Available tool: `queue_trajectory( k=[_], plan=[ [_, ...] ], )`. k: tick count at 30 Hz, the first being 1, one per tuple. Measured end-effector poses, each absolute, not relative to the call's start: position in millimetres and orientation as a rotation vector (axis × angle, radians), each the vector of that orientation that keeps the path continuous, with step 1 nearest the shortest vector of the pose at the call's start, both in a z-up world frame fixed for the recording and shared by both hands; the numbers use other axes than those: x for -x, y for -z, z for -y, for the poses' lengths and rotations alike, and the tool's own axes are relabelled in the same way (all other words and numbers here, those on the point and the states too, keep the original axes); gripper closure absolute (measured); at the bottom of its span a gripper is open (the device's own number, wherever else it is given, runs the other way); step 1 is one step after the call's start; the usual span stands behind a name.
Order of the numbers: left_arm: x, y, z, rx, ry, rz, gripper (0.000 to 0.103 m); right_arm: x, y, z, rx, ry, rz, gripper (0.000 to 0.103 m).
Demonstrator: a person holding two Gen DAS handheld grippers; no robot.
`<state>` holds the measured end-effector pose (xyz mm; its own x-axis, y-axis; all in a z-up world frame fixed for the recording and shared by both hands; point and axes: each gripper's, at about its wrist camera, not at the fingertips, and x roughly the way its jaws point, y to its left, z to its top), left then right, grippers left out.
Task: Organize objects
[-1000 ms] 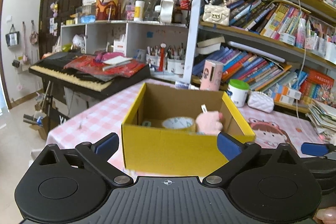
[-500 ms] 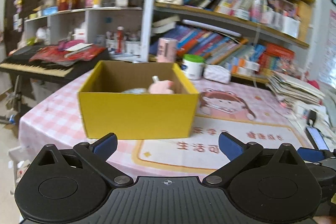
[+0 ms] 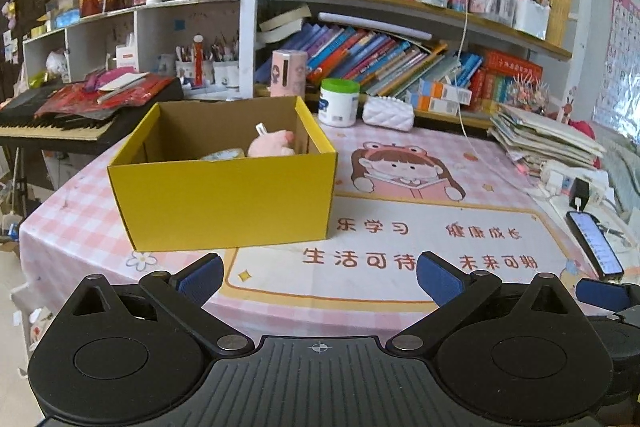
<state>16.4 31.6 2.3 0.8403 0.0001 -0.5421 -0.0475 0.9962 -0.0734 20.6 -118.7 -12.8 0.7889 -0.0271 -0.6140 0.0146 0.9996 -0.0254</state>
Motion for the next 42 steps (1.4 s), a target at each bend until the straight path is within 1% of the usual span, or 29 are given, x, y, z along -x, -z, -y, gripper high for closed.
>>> queue_trajectory(
  k=[14, 42],
  plan=[
    [-23, -1, -18, 0.069, -0.032, -0.614, 0.000, -27, 14, 119, 0.045, -0.027, -0.685, 0.000],
    [-21, 1, -14, 0.075, -0.049, -0.626, 0.000, -19, 9, 117, 0.072, -0.069, -0.645, 0.000]
  ],
)
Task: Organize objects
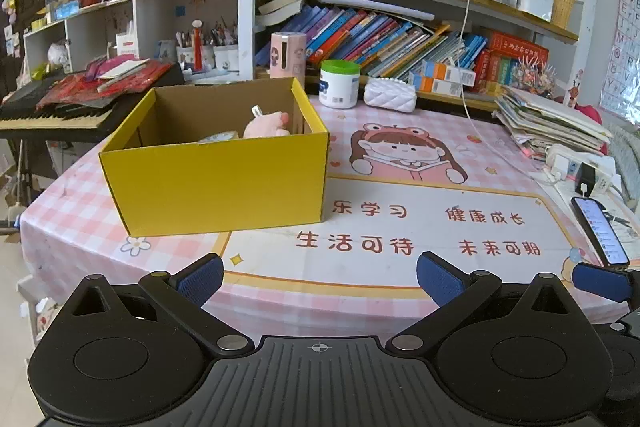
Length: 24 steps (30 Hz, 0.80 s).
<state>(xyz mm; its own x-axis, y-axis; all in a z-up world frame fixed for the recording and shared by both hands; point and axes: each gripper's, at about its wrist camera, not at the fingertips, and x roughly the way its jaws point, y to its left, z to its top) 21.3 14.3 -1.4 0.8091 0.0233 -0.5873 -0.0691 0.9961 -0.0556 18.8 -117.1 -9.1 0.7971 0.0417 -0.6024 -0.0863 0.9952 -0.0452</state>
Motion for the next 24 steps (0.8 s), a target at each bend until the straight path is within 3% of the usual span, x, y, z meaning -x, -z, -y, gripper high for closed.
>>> queue_trajectory(
  k=[24],
  plan=[
    [-23.9, 0.8, -15.1, 0.082, -0.044, -0.631, 0.000, -20.3, 5.7, 115.4, 0.075, -0.066, -0.642, 0.000]
  ],
)
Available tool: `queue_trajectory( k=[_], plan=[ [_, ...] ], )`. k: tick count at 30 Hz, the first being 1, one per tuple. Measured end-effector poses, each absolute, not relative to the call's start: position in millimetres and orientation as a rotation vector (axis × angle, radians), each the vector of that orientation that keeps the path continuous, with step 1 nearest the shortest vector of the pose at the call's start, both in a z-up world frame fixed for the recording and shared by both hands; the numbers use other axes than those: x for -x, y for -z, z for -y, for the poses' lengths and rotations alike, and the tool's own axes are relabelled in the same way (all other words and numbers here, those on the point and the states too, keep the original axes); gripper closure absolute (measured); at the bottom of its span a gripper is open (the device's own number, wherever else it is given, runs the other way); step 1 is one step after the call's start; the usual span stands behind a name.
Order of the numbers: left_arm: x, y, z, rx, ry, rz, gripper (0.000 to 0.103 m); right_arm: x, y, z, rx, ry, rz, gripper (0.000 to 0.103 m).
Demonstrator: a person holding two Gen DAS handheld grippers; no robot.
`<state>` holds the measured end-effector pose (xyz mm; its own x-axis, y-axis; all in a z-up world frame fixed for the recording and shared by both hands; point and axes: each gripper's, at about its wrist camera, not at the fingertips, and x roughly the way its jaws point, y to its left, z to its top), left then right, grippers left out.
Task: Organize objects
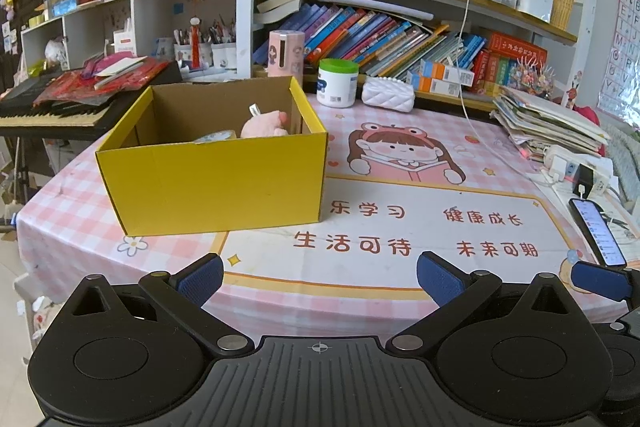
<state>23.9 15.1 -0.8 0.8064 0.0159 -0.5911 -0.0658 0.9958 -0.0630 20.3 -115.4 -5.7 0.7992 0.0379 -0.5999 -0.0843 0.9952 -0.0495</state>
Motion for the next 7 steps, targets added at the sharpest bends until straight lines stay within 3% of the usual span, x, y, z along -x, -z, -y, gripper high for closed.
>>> queue_trajectory(
  k=[7],
  plan=[
    [-25.8, 2.9, -16.2, 0.078, -0.052, -0.633, 0.000, -23.4, 6.7, 114.5, 0.077, -0.069, -0.647, 0.000]
  ],
)
